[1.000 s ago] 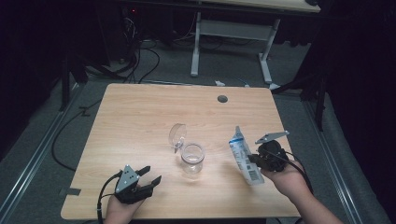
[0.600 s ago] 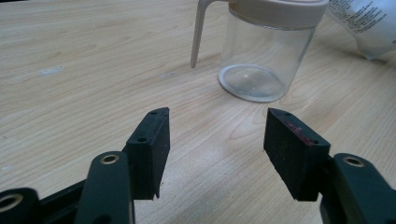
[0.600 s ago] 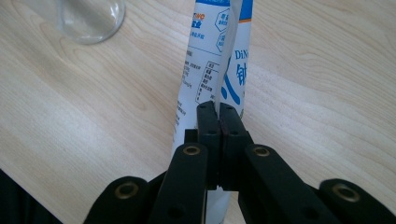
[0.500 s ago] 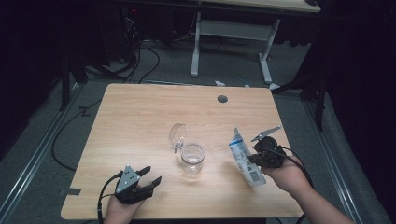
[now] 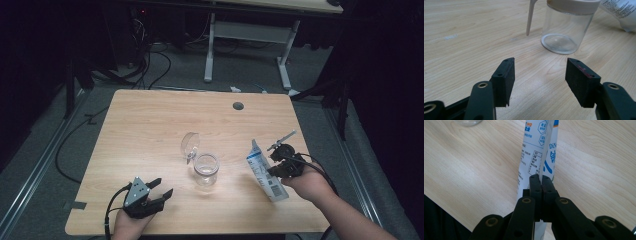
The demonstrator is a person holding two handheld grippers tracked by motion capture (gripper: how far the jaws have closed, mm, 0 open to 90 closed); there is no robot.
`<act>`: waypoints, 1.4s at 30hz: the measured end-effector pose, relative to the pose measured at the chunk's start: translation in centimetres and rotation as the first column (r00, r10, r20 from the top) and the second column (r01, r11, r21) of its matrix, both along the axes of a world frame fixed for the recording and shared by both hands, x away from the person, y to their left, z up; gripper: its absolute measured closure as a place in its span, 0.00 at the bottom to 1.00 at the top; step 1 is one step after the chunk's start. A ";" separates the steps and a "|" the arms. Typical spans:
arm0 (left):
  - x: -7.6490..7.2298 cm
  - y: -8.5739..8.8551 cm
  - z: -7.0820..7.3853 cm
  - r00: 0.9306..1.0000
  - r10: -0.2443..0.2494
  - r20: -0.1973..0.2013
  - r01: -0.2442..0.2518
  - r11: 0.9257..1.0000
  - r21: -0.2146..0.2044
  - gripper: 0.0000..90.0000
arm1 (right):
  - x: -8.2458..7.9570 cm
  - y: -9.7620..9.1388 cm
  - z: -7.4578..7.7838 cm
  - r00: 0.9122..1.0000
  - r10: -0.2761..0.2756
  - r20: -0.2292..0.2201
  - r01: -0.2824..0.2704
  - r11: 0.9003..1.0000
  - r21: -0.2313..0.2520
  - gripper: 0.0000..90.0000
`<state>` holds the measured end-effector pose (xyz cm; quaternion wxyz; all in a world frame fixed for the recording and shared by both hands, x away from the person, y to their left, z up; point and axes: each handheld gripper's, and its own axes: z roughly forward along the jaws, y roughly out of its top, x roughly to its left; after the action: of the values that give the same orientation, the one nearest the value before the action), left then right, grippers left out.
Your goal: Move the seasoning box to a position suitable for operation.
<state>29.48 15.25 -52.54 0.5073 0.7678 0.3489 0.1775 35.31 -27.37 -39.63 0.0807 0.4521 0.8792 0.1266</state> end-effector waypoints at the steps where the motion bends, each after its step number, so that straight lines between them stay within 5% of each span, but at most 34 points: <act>1: 0.0 0.0 0.0 1.000 -0.001 -0.001 0.001 1.000 -0.001 0.46 | 0.1 0.1 0.1 1.000 -0.007 -0.011 0.006 1.000 -0.012 1.00; 10: -0.1 0.1 0.1 1.000 -0.003 0.003 0.003 1.000 0.000 0.46 | 0.8 0.8 0.5 0.998 0.012 -0.068 -0.015 0.999 -0.041 1.00; 22: -0.4 -0.6 -0.1 0.999 -0.028 0.020 0.028 1.000 0.004 0.47 | 1.0 1.7 1.2 0.997 0.007 -0.078 -0.011 0.999 -0.050 1.00; 31: -1.4 -3.2 -0.1 0.993 -0.087 0.082 0.085 0.996 0.021 0.45 | 0.3 2.1 2.1 0.996 0.010 -0.085 -0.014 0.999 -0.042 1.00; 38: -1.7 -4.9 0.8 0.991 -0.112 0.071 0.112 0.994 0.001 0.44 | -0.2 2.9 3.1 0.996 0.057 -0.062 -0.058 0.998 -0.015 1.00; 42: -1.9 -7.1 1.0 0.986 -0.164 0.044 0.164 0.986 -0.002 0.42 | -0.5 3.5 3.3 0.997 0.055 -0.062 -0.056 0.998 -0.012 1.00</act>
<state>27.58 8.15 -51.50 0.5298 0.7883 0.2740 0.1510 34.86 -23.85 -36.35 0.0529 0.4305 0.8944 0.1087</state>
